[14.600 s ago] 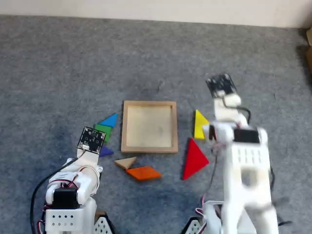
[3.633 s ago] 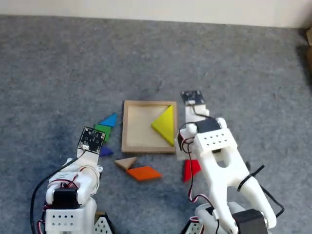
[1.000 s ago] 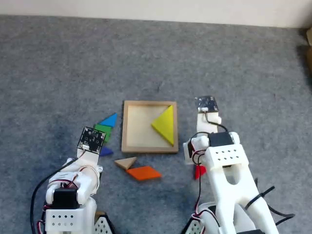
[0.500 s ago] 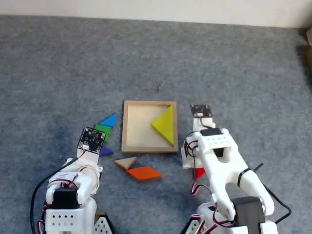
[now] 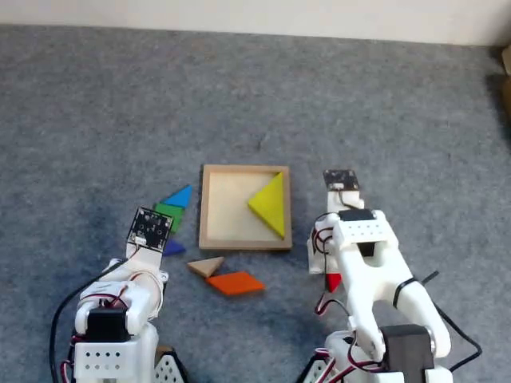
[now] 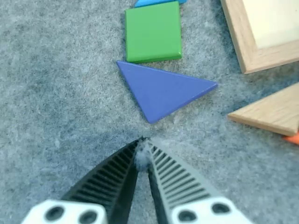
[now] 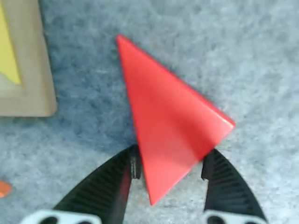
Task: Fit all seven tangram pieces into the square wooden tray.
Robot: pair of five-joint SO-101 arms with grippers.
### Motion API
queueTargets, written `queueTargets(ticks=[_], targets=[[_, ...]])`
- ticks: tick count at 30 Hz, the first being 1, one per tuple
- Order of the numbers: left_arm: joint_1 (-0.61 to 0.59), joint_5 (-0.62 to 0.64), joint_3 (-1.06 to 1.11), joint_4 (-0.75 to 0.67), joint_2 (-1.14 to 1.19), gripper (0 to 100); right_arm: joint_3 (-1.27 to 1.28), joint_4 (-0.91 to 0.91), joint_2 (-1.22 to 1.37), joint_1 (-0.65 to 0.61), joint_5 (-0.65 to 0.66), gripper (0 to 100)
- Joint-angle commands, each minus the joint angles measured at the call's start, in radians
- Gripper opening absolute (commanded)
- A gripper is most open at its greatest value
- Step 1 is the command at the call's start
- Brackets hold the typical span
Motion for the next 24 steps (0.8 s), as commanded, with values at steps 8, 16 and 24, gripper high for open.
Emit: queueTargets(ticks=[8,16,24], targets=[[-0.008,0.006,0.019,0.006,-0.002,1,0.007,0.018,-0.242,0.002,0.028,17.4],[-0.008,0.006,0.019,0.006,-0.002,1,0.005,0.016,-0.245,0.001,0.098,32.0],[-0.008,0.006,0.019,0.006,-0.002,1,-0.01,-0.038,-0.223,-0.047,0.106,35.0]])
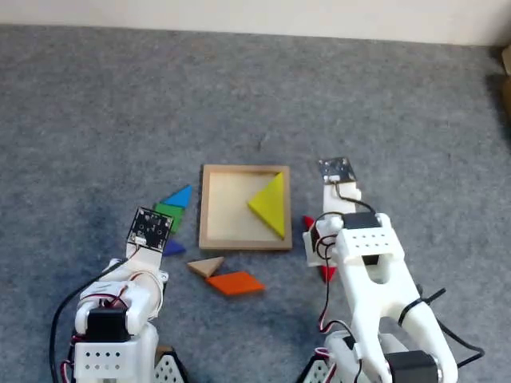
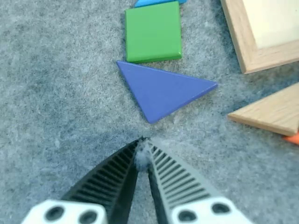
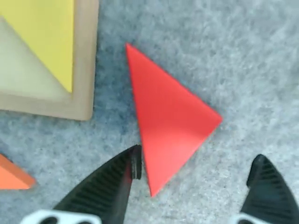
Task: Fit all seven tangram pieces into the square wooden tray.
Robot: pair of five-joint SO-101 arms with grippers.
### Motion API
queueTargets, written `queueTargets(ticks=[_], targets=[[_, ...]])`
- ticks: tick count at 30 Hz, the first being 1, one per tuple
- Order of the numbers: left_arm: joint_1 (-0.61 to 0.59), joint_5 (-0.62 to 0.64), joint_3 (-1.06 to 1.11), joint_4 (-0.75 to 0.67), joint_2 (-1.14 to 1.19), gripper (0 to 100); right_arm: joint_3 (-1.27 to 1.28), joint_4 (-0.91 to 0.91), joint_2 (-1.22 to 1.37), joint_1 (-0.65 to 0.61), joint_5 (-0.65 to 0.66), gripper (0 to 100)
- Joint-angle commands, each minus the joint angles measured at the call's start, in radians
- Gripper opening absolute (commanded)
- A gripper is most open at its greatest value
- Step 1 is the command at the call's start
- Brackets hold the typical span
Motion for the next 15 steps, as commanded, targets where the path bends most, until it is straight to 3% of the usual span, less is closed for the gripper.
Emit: queueTargets(ticks=[1,12,15], targets=[[-0.008,0.006,0.019,0.006,-0.002,1,-0.041,-0.025,-0.001,-0.05,0.017,35.0],[-0.008,0.006,0.019,0.006,-0.002,1,-0.268,-0.022,0.366,-0.081,0.017,35.0],[-0.008,0.006,0.019,0.006,-0.002,1,-0.275,-0.022,0.403,-0.079,0.087,35.0]])
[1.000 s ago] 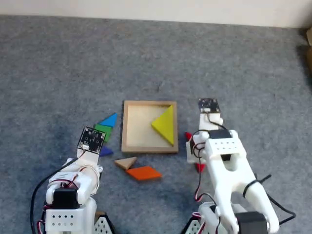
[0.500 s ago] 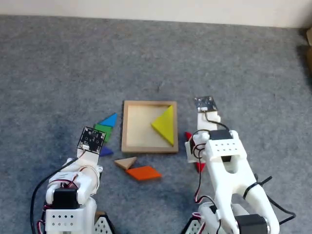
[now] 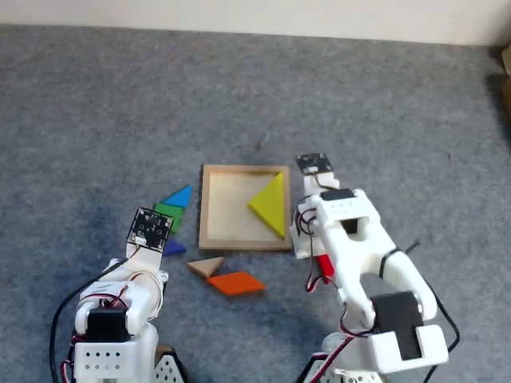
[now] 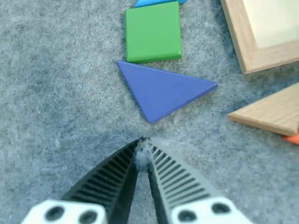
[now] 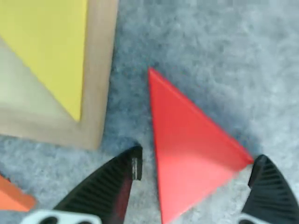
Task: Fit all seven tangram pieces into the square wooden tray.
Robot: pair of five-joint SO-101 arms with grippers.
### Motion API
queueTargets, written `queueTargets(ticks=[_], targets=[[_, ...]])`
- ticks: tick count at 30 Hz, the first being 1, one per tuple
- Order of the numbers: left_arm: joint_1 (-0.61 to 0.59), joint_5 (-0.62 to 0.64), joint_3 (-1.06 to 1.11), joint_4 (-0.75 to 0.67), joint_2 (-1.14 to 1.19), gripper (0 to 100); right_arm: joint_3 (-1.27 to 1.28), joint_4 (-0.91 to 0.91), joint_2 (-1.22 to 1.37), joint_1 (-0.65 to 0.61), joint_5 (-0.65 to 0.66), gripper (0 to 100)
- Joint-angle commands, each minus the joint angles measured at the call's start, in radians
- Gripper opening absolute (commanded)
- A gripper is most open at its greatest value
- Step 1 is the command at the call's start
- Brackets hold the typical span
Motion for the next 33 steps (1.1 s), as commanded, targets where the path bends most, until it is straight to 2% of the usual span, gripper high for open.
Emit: queueTargets(ticks=[1,8,18,33], targets=[[-0.008,0.006,0.019,0.006,-0.002,1,-0.051,-0.015,0.016,-0.012,0.066,34.9],[-0.008,0.006,0.019,0.006,-0.002,1,-0.056,-0.019,0.022,0.059,0.072,27.1],[-0.008,0.006,0.019,0.006,-0.002,1,-0.056,-0.001,0.008,0.064,0.074,17.0],[-0.008,0.006,0.019,0.006,-0.002,1,-0.068,0.143,-0.272,0.058,0.227,14.8]])
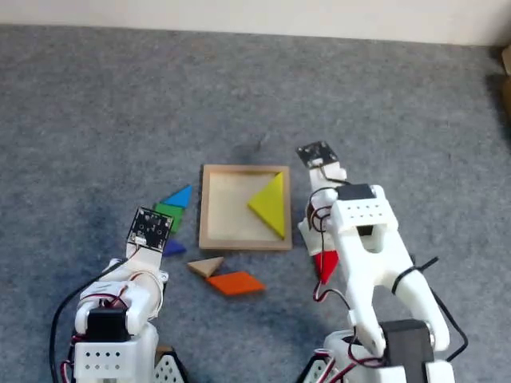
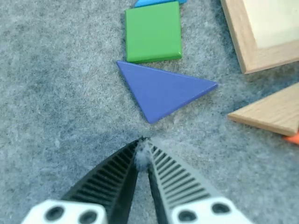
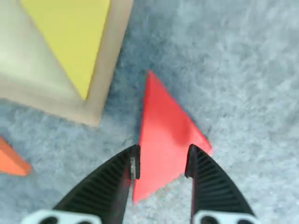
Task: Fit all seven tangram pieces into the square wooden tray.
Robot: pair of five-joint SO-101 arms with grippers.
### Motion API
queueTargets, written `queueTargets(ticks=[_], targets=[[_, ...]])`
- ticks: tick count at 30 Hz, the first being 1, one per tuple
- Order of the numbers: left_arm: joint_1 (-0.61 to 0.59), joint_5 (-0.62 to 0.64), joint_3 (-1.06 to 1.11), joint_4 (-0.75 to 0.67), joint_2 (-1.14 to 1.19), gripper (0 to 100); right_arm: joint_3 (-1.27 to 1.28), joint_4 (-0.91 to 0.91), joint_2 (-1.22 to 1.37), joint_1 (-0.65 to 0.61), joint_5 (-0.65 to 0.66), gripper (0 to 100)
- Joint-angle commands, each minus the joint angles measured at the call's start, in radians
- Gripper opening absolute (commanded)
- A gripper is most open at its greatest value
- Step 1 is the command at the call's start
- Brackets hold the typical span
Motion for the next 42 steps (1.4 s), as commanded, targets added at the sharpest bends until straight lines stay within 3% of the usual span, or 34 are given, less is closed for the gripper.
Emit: queueTargets(ticks=[1,6,12,23,36,42], targets=[[-0.008,0.006,0.019,0.006,-0.002,1,-0.064,0.013,-0.061,0.007,0.043,14.8],[-0.008,0.006,0.019,0.006,-0.002,1,-0.082,0.016,-0.024,0.007,0.044,15.6],[-0.008,0.006,0.019,0.006,-0.002,1,-0.079,0.01,0.056,-0.053,0.043,27.9],[-0.008,0.006,0.019,0.006,-0.002,1,-0.088,-0.027,0.343,-0.074,0.049,27.5],[-0.008,0.006,0.019,0.006,-0.002,1,-0.127,-0.056,0.366,0.047,0.052,3.6],[-0.008,0.006,0.019,0.006,-0.002,1,-0.156,-0.053,0.208,0.051,0.052,0.5]])
